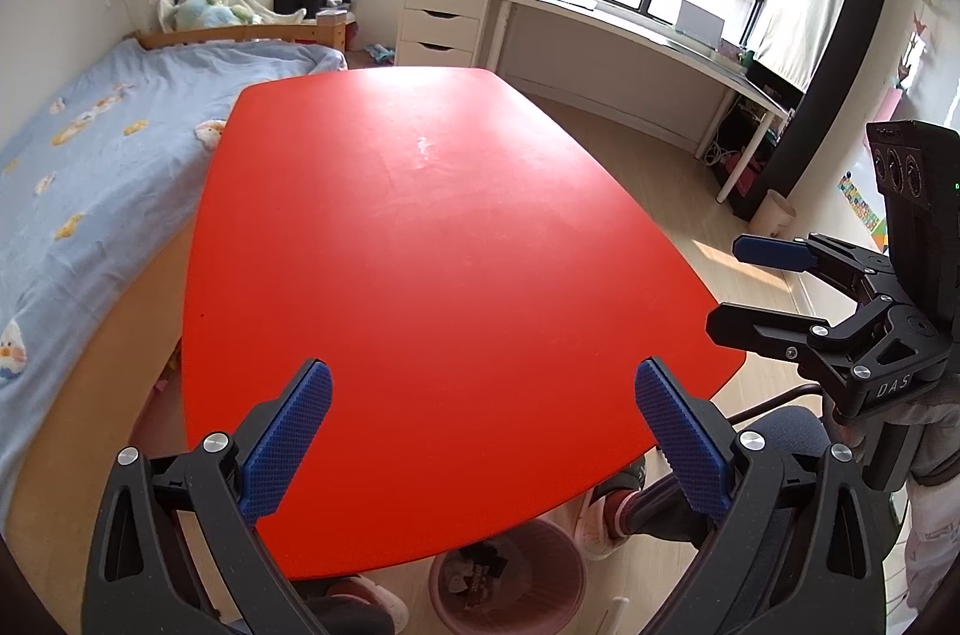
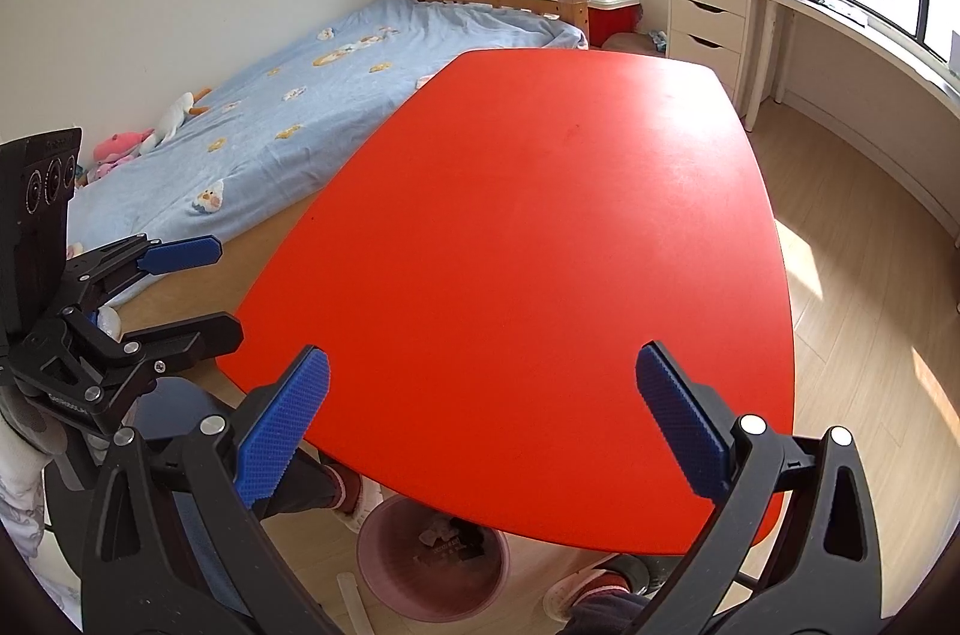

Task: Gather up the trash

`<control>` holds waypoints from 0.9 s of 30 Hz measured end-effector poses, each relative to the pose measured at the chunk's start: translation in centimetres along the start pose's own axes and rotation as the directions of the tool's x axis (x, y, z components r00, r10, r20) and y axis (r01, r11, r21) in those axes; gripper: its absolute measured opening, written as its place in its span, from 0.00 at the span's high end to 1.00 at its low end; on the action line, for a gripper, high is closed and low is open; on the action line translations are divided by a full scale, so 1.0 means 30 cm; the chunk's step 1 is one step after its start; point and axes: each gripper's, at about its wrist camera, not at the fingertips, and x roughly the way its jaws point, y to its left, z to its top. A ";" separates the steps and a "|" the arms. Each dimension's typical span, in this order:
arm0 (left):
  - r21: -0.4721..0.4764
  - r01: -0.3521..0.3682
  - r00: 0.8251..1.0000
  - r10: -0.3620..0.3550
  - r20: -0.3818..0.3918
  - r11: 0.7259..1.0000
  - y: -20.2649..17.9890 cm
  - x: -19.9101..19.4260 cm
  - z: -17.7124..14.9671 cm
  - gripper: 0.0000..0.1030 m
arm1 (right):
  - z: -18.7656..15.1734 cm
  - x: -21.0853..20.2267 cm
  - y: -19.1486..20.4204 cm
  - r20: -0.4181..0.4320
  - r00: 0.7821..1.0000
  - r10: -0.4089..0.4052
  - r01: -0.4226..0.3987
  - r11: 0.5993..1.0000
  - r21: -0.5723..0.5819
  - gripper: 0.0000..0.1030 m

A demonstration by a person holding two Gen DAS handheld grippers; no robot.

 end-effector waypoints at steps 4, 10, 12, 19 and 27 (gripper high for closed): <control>-0.010 -0.003 1.000 0.003 0.000 1.000 0.005 0.000 0.002 0.06 | -0.001 -0.001 0.000 0.002 1.000 0.000 0.000 1.000 -0.001 0.03; -0.012 -0.006 1.000 0.006 -0.002 1.000 0.013 0.004 0.001 0.06 | 0.001 0.005 0.003 0.000 1.000 -0.001 0.001 1.000 -0.003 0.03; -0.013 -0.007 1.000 0.007 -0.002 1.000 0.015 0.005 0.001 0.06 | 0.001 0.006 0.003 0.001 1.000 -0.001 0.001 1.000 -0.004 0.03; -0.014 -0.006 1.000 0.006 -0.003 1.000 0.017 0.006 0.002 0.06 | 0.002 0.008 0.004 0.000 1.000 -0.001 0.001 1.000 -0.004 0.03; -0.014 -0.004 1.000 0.004 -0.004 1.000 0.019 0.006 0.002 0.06 | -0.002 0.012 0.009 -0.003 1.000 -0.001 0.001 1.000 -0.005 0.03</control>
